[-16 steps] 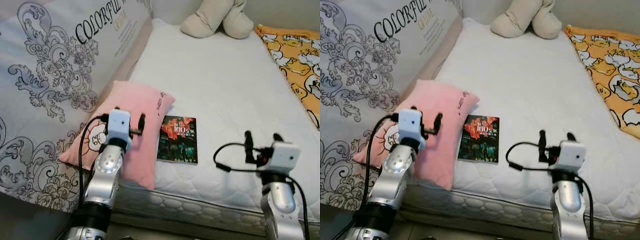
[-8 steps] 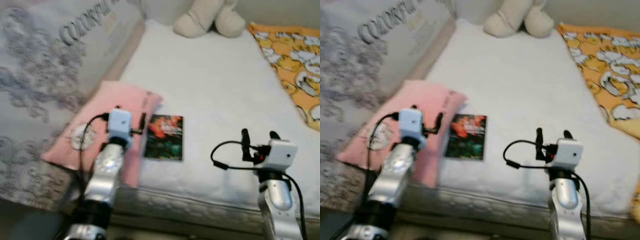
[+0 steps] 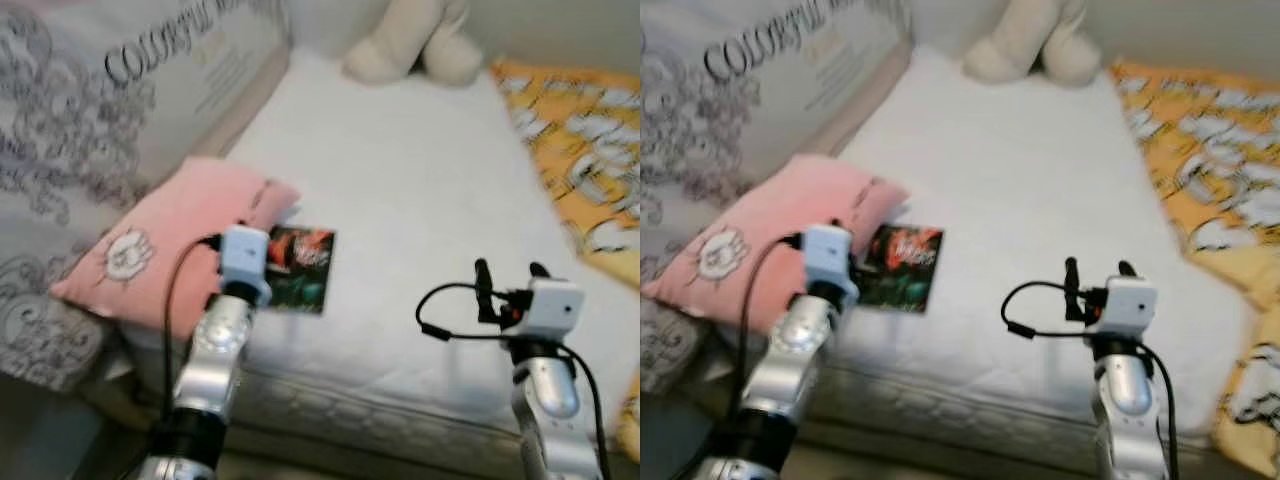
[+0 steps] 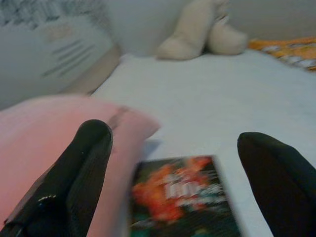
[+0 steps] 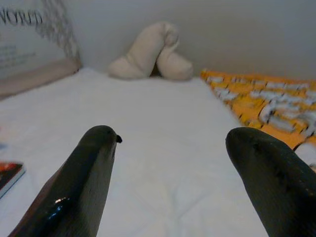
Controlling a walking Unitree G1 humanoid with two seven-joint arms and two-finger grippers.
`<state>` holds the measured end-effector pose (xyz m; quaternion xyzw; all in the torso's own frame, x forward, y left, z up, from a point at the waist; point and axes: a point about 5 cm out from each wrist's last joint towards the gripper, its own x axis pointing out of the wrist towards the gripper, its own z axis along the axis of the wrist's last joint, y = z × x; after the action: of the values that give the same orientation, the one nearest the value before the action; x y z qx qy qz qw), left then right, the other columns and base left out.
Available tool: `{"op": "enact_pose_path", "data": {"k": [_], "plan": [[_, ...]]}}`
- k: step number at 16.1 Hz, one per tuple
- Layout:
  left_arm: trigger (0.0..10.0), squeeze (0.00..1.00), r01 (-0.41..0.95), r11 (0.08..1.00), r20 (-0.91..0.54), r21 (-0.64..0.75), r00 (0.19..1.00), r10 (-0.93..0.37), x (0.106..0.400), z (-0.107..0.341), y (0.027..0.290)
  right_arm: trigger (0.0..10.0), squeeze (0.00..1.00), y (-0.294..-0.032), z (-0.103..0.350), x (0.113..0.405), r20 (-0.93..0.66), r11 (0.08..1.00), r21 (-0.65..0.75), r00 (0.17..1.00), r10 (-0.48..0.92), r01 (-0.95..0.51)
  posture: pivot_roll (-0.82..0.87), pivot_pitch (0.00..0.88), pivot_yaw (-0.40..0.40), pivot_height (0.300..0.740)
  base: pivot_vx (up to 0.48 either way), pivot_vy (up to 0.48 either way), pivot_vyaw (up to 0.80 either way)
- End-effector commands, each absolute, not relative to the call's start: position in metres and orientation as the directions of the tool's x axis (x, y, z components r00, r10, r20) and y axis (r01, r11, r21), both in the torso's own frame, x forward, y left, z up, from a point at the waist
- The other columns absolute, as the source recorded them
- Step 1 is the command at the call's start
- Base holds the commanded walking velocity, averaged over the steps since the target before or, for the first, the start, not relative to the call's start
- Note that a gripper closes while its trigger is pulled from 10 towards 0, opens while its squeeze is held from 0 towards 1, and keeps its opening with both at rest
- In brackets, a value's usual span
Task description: Clean up the room
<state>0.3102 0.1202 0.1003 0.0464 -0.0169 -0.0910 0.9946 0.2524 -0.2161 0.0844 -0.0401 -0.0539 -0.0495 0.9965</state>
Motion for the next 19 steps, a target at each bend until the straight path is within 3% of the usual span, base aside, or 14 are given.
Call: {"op": "enact_pose_path", "data": {"k": [1,11,16,19], "plan": [[10.0,0.00,0.154,0.983,0.014,0.096,0.988,-0.156,0.309,0.099,0.129,10.0,0.00,-0.209,0.085,0.253,0.103,0.995,-0.072,0.993,-0.060,0.067,-0.12,0.000,-0.001,0.740,0.000,-0.416,0.00],[10.0,0.00,0.190,0.977,-0.013,0.097,0.982,-0.190,0.311,0.092,0.126,10.0,0.00,-0.205,0.084,0.253,0.081,0.998,-0.018,0.995,-0.058,0.059,-0.12,0.000,0.003,0.740,0.048,-0.415,0.00],[10.0,0.00,0.282,0.955,-0.023,0.090,0.959,-0.281,0.311,0.091,0.119,10.0,0.00,-0.206,0.082,0.253,0.061,0.997,-0.044,0.996,-0.058,0.061,-0.11,0.000,0.011,0.740,0.000,0.000,-0.75],[10.0,0.00,0.319,0.945,-0.019,0.070,0.948,-0.318,0.307,0.090,0.116,10.0,0.00,-0.208,0.081,0.251,0.061,0.997,-0.038,0.996,-0.067,0.069,-0.11,0.000,0.013,0.740,0.000,0.480,-0.75]]}}
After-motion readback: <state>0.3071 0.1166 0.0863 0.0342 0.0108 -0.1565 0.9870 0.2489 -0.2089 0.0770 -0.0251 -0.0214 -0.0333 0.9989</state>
